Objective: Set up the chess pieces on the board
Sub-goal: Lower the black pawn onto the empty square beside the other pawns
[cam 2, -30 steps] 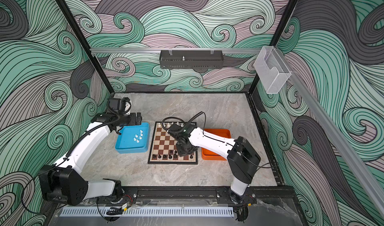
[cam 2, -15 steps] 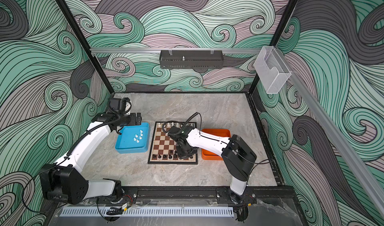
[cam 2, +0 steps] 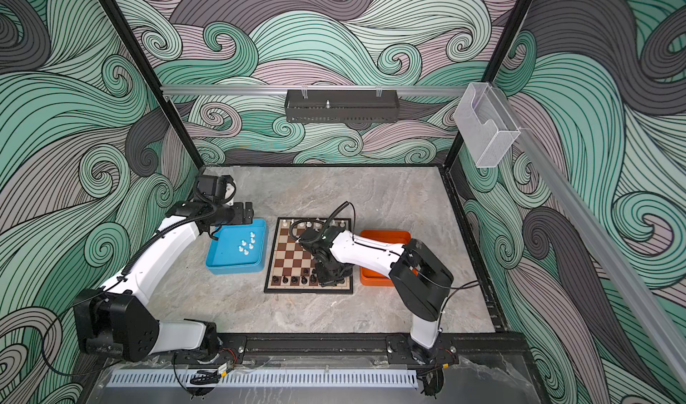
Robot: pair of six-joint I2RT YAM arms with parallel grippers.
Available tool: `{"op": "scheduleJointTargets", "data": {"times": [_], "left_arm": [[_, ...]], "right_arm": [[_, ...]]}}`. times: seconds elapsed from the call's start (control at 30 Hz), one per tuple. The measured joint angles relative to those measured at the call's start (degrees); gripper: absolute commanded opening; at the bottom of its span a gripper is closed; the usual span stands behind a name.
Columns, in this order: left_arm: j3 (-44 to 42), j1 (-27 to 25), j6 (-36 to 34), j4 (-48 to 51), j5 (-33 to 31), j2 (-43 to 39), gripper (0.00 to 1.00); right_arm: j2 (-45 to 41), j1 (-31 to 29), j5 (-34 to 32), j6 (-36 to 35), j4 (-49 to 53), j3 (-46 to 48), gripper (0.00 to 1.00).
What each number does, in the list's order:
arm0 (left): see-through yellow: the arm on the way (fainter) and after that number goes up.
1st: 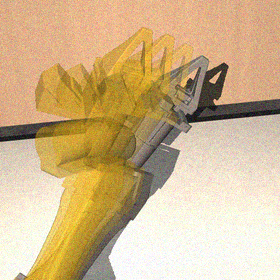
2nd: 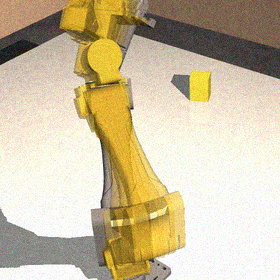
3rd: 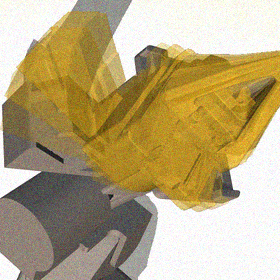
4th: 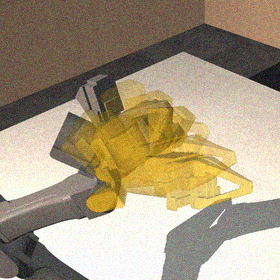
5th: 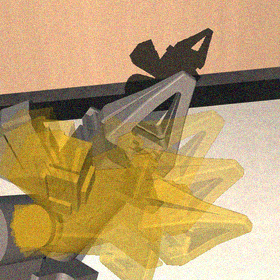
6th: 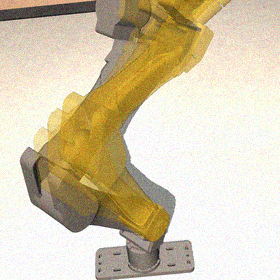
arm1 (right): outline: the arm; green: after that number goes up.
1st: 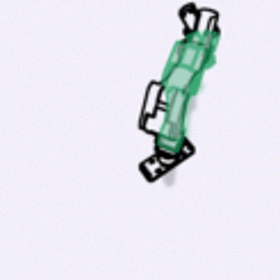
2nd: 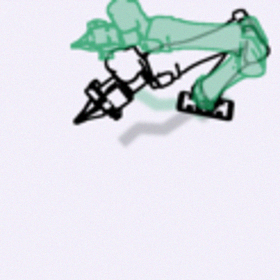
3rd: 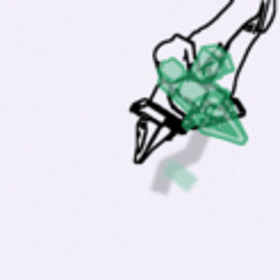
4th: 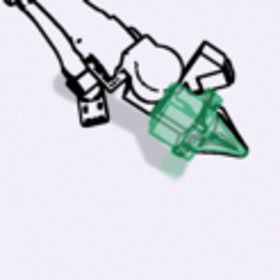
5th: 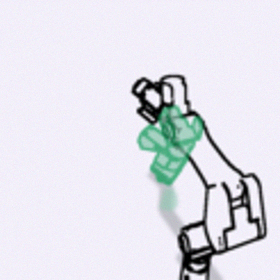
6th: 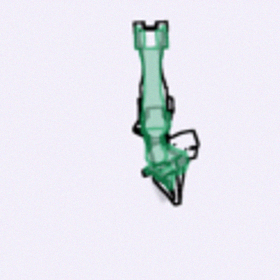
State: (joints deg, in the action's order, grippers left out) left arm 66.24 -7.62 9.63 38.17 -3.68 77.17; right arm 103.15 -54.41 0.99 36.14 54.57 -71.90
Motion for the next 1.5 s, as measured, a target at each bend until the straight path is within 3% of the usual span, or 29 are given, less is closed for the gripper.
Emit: {"op": "scheduleJointTargets", "data": {"times": [1.5], "left_arm": [[0.0, 0.0, 0.0, 0.2, 0.0, 1.5, 0.99]], "right_arm": [[1.8, 1.1, 0.4, -1.6, -1.0, -1.4, 0.08]]}}
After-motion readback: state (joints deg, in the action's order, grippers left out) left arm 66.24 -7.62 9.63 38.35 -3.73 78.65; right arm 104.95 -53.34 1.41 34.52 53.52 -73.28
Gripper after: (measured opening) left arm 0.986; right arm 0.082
